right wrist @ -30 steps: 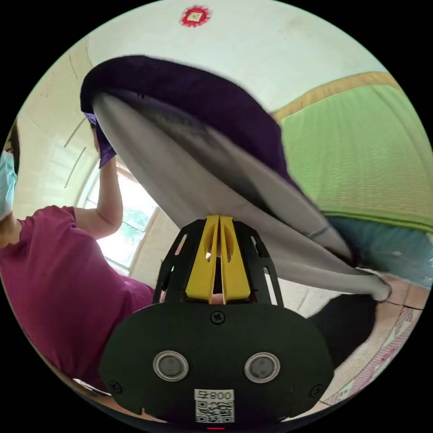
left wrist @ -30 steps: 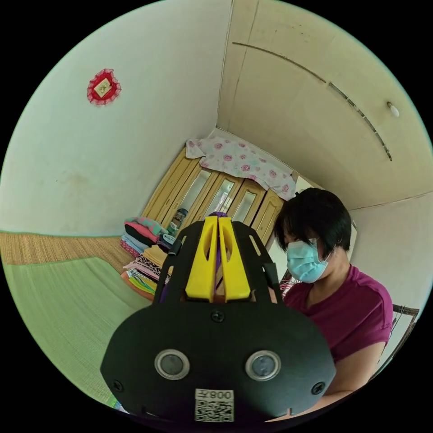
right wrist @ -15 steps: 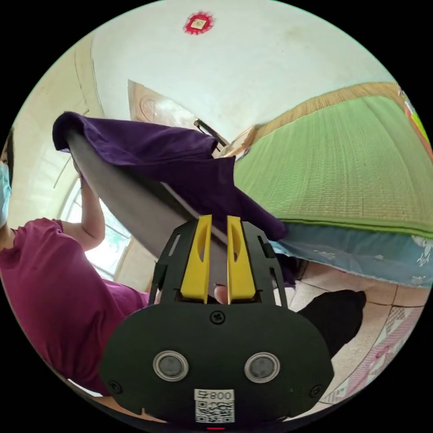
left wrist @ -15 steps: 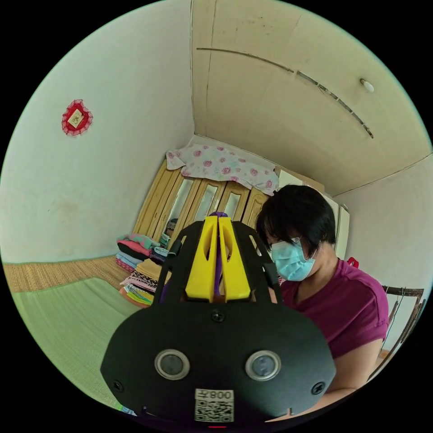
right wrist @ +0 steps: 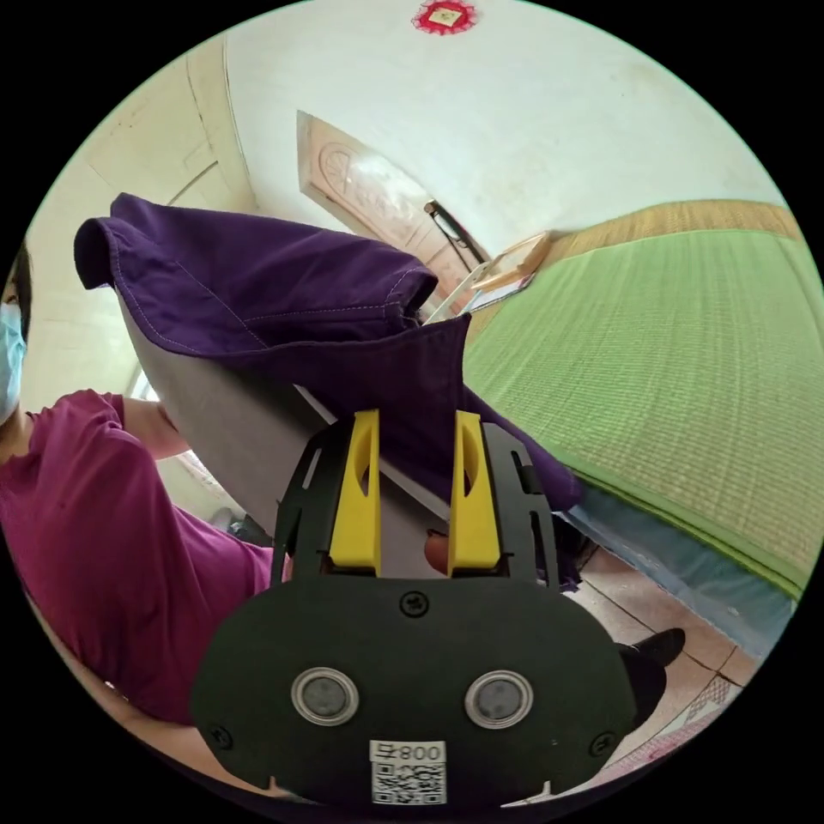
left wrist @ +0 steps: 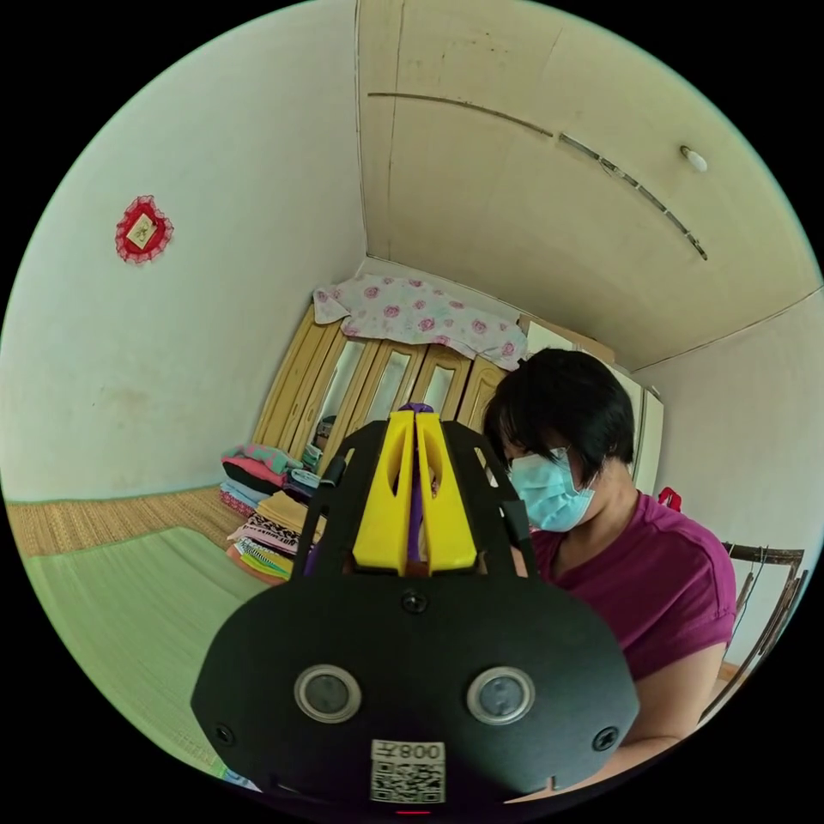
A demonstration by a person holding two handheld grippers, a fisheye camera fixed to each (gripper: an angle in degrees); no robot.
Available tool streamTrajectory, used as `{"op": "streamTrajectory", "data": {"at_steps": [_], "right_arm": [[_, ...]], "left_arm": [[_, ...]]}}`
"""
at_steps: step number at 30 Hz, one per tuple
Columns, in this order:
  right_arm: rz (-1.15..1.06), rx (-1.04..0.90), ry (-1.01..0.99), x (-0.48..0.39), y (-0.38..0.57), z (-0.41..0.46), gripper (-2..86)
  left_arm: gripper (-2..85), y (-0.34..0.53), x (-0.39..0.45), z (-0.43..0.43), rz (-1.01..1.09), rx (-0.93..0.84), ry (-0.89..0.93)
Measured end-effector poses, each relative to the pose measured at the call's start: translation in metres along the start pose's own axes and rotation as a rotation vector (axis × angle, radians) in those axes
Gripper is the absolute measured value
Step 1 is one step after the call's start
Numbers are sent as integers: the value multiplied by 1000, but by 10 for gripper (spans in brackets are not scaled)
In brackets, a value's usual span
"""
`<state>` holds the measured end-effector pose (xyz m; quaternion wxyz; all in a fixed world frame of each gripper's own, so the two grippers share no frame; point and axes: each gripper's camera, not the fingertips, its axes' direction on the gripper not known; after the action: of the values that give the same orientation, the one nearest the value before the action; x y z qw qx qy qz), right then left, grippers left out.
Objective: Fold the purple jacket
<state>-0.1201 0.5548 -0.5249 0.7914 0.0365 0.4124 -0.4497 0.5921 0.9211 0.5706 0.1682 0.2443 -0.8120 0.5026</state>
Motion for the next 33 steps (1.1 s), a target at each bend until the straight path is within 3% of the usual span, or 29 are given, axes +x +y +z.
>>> {"op": "streamTrajectory", "data": {"at_steps": [4,11,23,28,33], "right_arm": [[-5,-93,-58,-2,1,27,65],[28,-77,-26,-18,19,15,5],[22,335,290,-111,35,-197,-1],[-99,559,418,-219,43,-299,-1],[-252,664,583,-321,35,-347,-1]], "left_arm": [[-1,15,9,-8,-16,9,-10],[0,48,36,-25,-22,28,-51],[-1,98,99,-54,83,125,-106],[-1,120,126,-68,147,173,-171],[-1,140,131,-66,182,208,-282]]}}
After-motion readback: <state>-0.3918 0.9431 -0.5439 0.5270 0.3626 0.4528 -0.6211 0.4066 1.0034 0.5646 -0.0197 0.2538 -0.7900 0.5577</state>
